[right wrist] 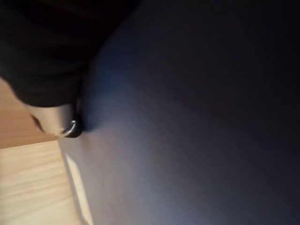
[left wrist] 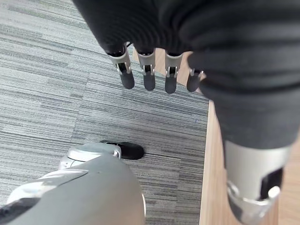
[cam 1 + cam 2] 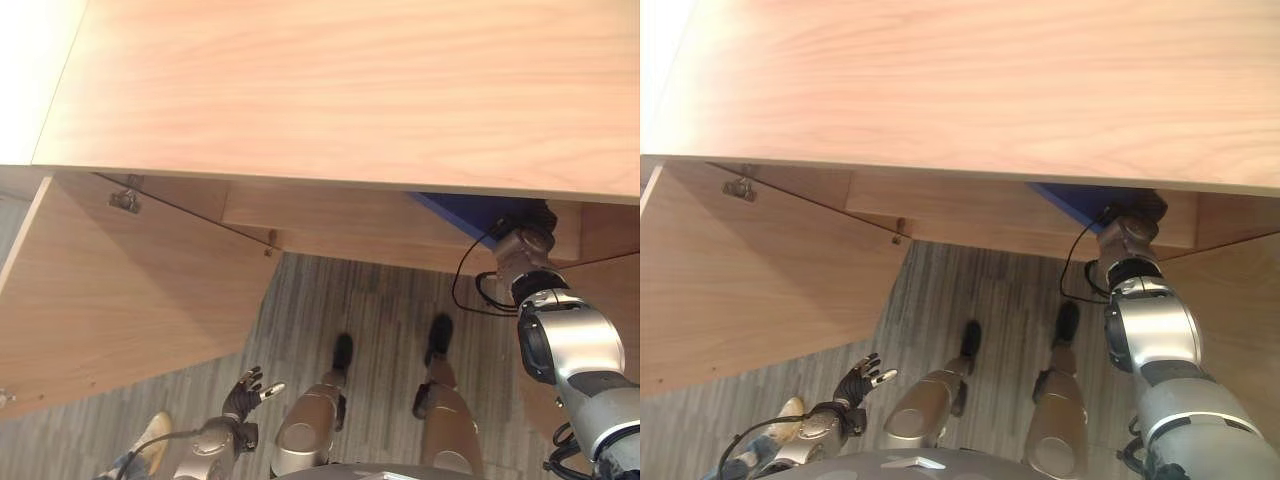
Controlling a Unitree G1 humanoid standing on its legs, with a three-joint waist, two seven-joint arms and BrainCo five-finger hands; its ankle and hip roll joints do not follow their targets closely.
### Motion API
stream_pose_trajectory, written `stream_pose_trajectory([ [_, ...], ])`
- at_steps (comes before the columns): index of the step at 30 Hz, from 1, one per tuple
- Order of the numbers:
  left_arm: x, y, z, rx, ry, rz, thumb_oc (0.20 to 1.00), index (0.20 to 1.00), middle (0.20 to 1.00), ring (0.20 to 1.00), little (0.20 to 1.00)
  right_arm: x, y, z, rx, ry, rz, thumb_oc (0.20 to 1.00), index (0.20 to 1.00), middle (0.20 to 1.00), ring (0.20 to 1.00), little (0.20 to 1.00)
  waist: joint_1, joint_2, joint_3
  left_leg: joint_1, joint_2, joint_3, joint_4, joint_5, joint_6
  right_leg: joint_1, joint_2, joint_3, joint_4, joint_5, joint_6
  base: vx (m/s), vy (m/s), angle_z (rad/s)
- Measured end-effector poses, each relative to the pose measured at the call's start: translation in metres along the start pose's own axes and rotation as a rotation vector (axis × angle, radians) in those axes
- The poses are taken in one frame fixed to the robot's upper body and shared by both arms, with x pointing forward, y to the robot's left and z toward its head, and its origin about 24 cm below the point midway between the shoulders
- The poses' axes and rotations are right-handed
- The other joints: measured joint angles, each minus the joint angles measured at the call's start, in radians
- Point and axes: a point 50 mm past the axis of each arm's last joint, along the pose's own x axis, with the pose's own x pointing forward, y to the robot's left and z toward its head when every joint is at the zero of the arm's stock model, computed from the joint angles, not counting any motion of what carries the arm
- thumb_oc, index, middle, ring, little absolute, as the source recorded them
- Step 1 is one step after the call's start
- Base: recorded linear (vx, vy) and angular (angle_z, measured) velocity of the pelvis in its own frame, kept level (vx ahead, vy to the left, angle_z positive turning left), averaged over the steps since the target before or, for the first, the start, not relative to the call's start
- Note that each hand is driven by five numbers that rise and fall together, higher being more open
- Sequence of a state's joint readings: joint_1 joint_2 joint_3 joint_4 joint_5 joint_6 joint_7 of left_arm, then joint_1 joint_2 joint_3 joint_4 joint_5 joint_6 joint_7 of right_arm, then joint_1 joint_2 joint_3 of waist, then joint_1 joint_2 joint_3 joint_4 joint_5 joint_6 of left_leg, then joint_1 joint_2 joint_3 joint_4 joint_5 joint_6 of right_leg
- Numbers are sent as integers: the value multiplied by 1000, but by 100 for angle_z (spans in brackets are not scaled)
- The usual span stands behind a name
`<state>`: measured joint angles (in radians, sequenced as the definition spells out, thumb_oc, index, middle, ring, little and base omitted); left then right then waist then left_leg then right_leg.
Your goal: Put the empty folder in the office cabinet
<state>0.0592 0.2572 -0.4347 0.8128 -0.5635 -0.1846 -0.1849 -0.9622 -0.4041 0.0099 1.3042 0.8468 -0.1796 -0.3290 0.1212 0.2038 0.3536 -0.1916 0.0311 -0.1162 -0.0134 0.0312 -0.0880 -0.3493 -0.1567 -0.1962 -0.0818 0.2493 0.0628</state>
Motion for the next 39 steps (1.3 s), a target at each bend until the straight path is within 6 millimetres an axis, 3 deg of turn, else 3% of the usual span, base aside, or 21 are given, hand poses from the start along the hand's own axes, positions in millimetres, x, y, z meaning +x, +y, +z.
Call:
stream_pose_trajectory([
  [2, 3, -2, 5, 13, -13, -6, 1000, 1000, 1000, 1000, 1000, 0, -3, 0, 44, -4, -51, 200, 200, 200, 200, 200, 3, 27, 1, 3, -1, -1, -18, 9, 2, -2, -4, -4, -1, -3, 4, 62, -38, 7],
  [8, 7, -7, 9, 34, -25, -17, 1000, 1000, 1000, 1000, 1000, -1, -5, 4, 111, -56, -116, 200, 200, 200, 200, 200, 30, 56, -3, -8, -1, -4, -59, 29, 3, -34, -5, -5, -1, -2, 4, 18, -11, -1],
  [12, 7, -6, 8, 35, -18, -9, 1000, 1000, 1000, 1000, 1000, -3, -2, 5, 143, -72, -161, 200, 200, 200, 200, 200, 48, 59, -3, -13, -3, -5, -63, 35, 2, -40, -6, -6, -1, -6, 8, 0, 3, 3],
  [14, 7, -7, 8, 36, -21, -9, 1000, 1000, 1000, 1000, 1000, -6, 9, 7, 210, -70, -179, 200, 200, 200, 200, 200, 49, 68, -13, -31, -3, -8, -64, 35, 1, -54, -8, -6, -1, -6, 8, -7, 21, 5],
  [24, 7, -12, 6, 62, -11, -18, 1000, 1000, 1000, 1000, 1000, -11, 15, 2, 327, -60, -230, 200, 200, 200, 200, 200, 51, 74, -59, -43, -16, -14, -63, 44, 4, -62, -20, -11, 0, 10, 2, -32, 34, 3],
  [26, 9, -12, 7, 75, -10, -22, 1000, 1000, 1000, 1000, 1000, -11, 16, 5, 357, -59, -246, 200, 200, 200, 200, 200, 52, 68, -62, -43, -26, -14, -62, 45, 6, -61, -32, -12, 0, 17, 2, -88, 115, 7],
  [28, 24, -20, 35, 106, -57, -25, 1000, 1000, 1000, 1000, 1000, -16, 24, -1, 363, -47, -262, 200, 200, 200, 200, 200, 47, 57, -62, -45, -42, -12, -47, 39, 13, -58, -39, -10, 4, 20, 6, -85, 82, 7],
  [29, 24, -20, 35, 106, -57, -25, 1000, 1000, 1000, 1000, 1000, -16, 24, -1, 363, -47, -262, 200, 200, 200, 200, 200, 47, 57, -62, -45, -42, -12, -47, 39, 13, -58, -39, -10, 4, 20, 6, -83, 32, -16],
  [30, 32, -14, 61, 106, -130, 11, 1000, 1000, 1000, 1000, 1000, -31, 52, -19, 398, 0, -234, 200, 200, 200, 200, 200, 21, 27, -54, -52, -50, 3, -37, 37, 20, -75, -53, 2, 12, 24, 12, -113, 42, -17],
  [32, 39, -25, 83, 111, -210, -3, 1000, 1000, 1000, 1000, 1000, -42, 64, -38, 408, 71, -260, 200, 200, 200, 200, 200, -6, 7, -55, -44, -63, 6, -32, 37, 25, -67, -58, 18, 11, 28, 18, -117, 42, -14],
  [36, 45, -32, 83, 139, -171, 2, 1000, 1000, 1000, 1000, 1000, -50, 72, -48, 409, 110, -279, 200, 200, 200, 200, 200, -10, -49, -38, -56, -73, 25, 7, 21, 27, -70, -61, 27, 16, 28, 18, -79, 48, -6],
  [39, 47, -29, 84, 132, -161, 28, 1000, 1000, 1000, 1000, 1000, -51, 69, -53, 382, 114, -289, 200, 200, 200, 200, 200, -11, -71, -24, -69, -75, 27, 33, 13, 30, -72, -64, 30, 16, 28, 18, -36, 8, 1],
])
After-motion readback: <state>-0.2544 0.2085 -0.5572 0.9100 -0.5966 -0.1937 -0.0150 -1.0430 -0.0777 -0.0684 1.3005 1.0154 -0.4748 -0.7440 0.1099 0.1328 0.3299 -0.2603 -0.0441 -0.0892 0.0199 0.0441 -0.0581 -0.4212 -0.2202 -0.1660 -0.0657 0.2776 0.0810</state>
